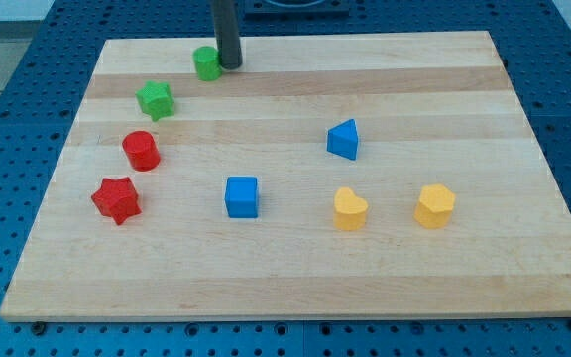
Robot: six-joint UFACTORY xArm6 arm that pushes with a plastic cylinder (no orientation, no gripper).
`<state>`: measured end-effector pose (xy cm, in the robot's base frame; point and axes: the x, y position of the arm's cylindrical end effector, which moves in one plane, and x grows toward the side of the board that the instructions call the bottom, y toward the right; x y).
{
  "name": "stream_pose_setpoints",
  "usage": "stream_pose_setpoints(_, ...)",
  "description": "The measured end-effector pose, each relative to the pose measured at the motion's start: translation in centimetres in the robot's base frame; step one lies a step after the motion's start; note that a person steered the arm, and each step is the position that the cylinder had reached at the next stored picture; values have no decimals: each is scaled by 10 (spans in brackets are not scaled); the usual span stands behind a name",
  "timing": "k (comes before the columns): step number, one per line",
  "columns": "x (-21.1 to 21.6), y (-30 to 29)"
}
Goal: Push the green circle to the top right of the green star
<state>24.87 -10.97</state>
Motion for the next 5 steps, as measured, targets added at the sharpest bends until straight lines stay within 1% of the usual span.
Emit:
stream_pose_setpoints(1, 0, -29)
stream_pose_setpoints(2, 0, -42)
stream_pose_setpoints(3, 11, -24)
stream_pose_setpoints(4, 67, 16)
stream_pose_setpoints(5, 76, 24)
